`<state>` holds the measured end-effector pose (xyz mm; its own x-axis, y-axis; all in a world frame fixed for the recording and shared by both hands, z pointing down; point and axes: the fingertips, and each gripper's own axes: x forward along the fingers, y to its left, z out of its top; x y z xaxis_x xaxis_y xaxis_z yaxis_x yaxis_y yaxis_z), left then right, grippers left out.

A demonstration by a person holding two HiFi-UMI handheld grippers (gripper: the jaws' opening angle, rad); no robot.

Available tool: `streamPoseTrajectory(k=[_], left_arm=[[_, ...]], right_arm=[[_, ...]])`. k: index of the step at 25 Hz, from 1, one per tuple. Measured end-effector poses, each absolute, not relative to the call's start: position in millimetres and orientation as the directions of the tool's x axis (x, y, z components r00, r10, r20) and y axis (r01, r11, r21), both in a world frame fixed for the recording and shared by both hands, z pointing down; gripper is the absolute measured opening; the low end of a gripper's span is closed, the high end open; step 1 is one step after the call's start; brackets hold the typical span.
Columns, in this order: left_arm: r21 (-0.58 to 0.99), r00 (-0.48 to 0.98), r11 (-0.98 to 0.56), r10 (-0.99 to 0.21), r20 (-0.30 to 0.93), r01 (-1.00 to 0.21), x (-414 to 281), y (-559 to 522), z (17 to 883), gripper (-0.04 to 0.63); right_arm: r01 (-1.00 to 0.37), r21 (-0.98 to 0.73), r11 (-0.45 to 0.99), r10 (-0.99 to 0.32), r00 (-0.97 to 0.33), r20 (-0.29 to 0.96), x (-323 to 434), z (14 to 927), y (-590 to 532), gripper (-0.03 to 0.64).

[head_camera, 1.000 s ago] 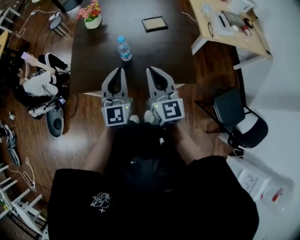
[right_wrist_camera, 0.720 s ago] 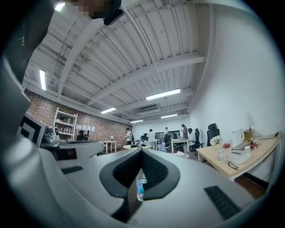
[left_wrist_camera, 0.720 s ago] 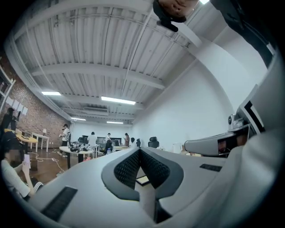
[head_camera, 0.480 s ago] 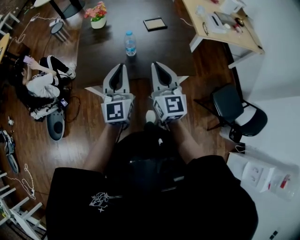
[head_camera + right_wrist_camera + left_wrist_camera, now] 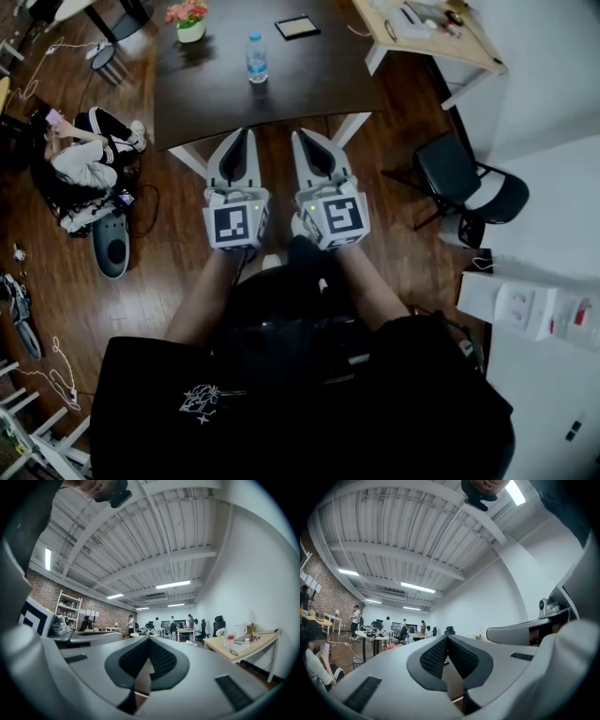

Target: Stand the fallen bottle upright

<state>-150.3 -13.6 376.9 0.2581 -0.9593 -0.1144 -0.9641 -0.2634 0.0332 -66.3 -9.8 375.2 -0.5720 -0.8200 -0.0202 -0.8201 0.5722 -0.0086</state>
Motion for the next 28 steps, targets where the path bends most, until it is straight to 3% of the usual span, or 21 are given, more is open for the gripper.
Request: streamPoseTrajectory(k=[17, 28], left_arm=[[-0.023, 0.223, -0.222, -0.97, -0.094, -0.975, -87, 53, 364, -0.014], [-0.04, 0.207, -0.204, -0.973, -0.104, -0.978, -76, 76, 364, -0.014]], right_arm=[[-0.769, -0.022, 0.638, -0.77, -0.638, -0.02, -16, 370, 52, 0.012], [-0.788, -0.031, 0.615, -0.788, -0.614, -0.035, -1, 372, 71, 0.012]])
